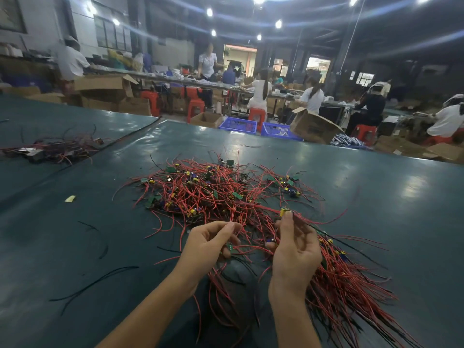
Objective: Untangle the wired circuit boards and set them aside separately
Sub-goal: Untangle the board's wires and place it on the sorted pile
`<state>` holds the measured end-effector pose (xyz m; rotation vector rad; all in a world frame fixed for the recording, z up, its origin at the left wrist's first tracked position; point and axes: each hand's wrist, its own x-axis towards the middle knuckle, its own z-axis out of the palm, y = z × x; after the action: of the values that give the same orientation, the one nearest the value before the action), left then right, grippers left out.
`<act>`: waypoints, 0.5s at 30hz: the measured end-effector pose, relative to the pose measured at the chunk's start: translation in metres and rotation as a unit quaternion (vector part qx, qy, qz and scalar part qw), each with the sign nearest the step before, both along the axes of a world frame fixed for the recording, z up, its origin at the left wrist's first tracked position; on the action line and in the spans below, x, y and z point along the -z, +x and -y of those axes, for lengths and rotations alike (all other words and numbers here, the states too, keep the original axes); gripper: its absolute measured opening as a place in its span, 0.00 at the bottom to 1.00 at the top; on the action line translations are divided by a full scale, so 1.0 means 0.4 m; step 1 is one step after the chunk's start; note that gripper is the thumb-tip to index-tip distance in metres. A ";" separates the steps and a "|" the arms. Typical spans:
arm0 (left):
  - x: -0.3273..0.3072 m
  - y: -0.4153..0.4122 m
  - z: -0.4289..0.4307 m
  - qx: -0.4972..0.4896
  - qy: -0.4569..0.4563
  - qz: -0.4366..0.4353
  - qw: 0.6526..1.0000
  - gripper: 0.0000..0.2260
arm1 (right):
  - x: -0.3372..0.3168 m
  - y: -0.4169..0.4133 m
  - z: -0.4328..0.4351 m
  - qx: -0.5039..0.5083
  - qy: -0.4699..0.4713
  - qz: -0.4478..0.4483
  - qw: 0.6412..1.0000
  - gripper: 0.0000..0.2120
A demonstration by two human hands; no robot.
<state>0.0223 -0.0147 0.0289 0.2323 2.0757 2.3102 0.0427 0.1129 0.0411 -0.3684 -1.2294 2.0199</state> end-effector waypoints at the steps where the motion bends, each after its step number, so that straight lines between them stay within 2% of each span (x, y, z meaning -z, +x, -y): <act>1: -0.001 -0.001 0.001 -0.005 0.002 0.003 1.000 0.10 | -0.002 -0.002 -0.005 0.011 0.004 -0.011 1.000 0.06; 10: 0.004 -0.010 0.008 -0.035 0.014 0.019 0.999 0.12 | -0.019 -0.013 -0.074 0.044 -0.050 -0.085 0.994 0.02; 15: 0.004 -0.015 0.011 -0.040 0.012 0.013 0.999 0.12 | -0.012 -0.024 -0.103 0.081 0.042 -0.041 0.995 0.07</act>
<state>0.0164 -0.0189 0.0271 0.1217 2.0839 2.3710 0.0332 0.1541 0.0460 -0.3299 -1.1907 1.8226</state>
